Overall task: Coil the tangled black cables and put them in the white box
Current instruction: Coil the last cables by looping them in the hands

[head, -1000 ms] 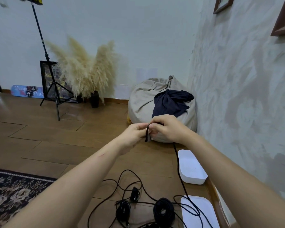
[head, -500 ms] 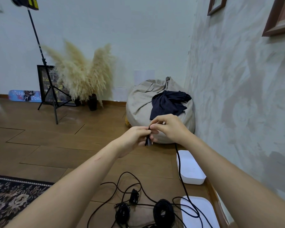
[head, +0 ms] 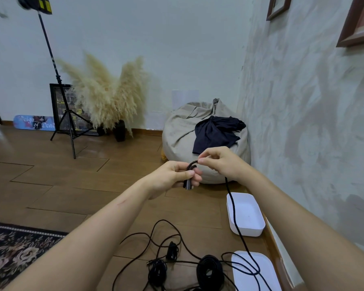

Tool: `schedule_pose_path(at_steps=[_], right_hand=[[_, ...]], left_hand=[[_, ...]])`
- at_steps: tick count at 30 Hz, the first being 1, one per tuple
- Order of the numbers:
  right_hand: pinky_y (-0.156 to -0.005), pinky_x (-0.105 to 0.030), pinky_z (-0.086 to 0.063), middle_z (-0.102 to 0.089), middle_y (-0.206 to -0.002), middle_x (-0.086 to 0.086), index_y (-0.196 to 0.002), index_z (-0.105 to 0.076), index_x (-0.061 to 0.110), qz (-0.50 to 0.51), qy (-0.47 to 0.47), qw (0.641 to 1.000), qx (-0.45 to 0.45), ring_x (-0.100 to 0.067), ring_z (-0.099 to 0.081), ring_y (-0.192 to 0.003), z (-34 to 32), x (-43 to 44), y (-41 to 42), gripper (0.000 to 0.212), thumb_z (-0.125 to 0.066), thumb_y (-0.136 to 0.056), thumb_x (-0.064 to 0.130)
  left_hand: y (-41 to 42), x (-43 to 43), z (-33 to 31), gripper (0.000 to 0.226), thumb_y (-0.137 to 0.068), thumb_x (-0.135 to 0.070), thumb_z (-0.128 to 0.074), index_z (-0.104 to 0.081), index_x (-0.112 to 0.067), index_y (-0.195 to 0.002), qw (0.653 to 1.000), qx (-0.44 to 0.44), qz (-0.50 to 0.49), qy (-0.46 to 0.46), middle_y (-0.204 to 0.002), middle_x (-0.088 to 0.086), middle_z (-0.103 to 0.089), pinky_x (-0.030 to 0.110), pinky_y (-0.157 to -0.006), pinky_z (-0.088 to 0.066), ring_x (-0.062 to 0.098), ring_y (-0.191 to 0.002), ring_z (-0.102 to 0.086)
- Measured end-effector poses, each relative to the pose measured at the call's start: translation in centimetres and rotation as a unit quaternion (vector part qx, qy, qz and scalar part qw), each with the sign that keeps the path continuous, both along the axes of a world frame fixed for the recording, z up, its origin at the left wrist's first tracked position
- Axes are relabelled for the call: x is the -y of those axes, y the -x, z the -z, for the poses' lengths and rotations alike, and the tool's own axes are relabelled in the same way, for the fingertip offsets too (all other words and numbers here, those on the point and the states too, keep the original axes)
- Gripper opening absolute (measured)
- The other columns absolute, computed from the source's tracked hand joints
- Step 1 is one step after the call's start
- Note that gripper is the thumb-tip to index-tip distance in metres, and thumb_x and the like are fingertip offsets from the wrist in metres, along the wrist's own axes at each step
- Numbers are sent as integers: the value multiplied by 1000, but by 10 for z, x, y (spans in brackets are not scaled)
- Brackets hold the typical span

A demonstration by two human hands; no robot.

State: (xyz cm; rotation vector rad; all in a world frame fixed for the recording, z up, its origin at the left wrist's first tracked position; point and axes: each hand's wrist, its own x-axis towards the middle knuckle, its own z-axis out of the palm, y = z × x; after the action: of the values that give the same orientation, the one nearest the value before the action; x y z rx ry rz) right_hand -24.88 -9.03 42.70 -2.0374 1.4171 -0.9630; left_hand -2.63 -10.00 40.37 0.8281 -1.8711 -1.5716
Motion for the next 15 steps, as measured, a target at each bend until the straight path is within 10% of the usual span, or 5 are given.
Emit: schedule_pose_path(at_steps=[15], right_hand=[[-57, -21, -39, -63, -71, 0, -99, -74, 17, 37, 4, 993, 114, -9, -48, -60, 11, -1, -1, 10, -70, -96, 26]], left_hand=[[-2, 0, -8, 26, -104, -10, -57, -65, -5, -128, 999, -16, 19, 26, -119, 12, -74, 35, -103, -53, 20, -111, -69]])
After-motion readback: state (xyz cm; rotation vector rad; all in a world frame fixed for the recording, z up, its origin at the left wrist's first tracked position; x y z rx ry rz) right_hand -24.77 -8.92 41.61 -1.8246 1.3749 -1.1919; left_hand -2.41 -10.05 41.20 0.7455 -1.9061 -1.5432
